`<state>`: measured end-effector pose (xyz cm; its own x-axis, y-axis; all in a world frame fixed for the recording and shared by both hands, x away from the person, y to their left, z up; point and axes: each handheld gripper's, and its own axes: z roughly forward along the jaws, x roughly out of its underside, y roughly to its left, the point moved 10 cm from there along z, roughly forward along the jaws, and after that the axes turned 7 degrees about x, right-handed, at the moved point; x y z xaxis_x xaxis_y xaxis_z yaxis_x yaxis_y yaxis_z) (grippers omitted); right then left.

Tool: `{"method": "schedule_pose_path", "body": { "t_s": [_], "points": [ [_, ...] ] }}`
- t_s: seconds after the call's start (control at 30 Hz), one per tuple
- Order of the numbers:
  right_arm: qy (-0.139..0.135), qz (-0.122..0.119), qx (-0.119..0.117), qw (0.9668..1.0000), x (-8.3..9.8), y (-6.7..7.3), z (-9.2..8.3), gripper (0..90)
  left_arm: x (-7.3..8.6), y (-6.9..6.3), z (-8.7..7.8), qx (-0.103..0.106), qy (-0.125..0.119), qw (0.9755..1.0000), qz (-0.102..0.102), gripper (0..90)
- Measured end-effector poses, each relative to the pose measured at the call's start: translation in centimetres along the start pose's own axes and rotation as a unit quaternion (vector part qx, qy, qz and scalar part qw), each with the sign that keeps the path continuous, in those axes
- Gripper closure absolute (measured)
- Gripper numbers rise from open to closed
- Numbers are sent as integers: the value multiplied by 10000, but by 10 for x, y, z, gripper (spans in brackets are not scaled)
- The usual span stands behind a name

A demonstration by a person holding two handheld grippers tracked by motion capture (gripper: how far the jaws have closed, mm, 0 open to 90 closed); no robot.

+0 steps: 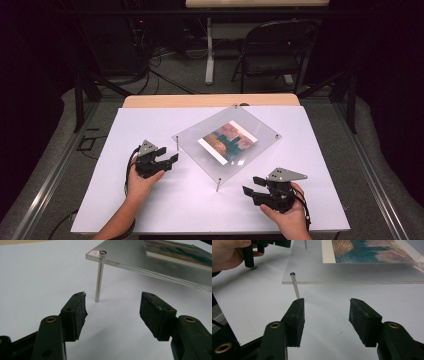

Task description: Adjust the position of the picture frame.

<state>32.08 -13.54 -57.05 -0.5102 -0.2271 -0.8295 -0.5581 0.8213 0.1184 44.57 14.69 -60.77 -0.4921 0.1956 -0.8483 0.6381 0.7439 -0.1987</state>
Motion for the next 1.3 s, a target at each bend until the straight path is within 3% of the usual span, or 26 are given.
{"method": "schedule_pose_path", "body": {
  "t_s": [0.1,0.23,0.47,0.7,0.97,1.3],
  "points": [
    [-7,-33,30,10000,3,1,1,469,0,3,8,14,16,10000,7,403],
    [-5,-45,47,10000,7,1,2,480,-2,8,20,-26,143,9997,189,438],
    [29,-21,100,9999,15,0,-1,498,-15,15,37,-23,69,9999,156,564],
    [18,79,181,9998,20,-2,-8,500,-17,20,49,-213,301,9992,181,693],
    [16,212,261,9994,25,-6,-11,502,-19,20,53,-235,388,9989,118,833],
    [117,71,186,9997,30,4,-4,513,-20,14,47,-40,484,9988,93,841]
  ]
}}
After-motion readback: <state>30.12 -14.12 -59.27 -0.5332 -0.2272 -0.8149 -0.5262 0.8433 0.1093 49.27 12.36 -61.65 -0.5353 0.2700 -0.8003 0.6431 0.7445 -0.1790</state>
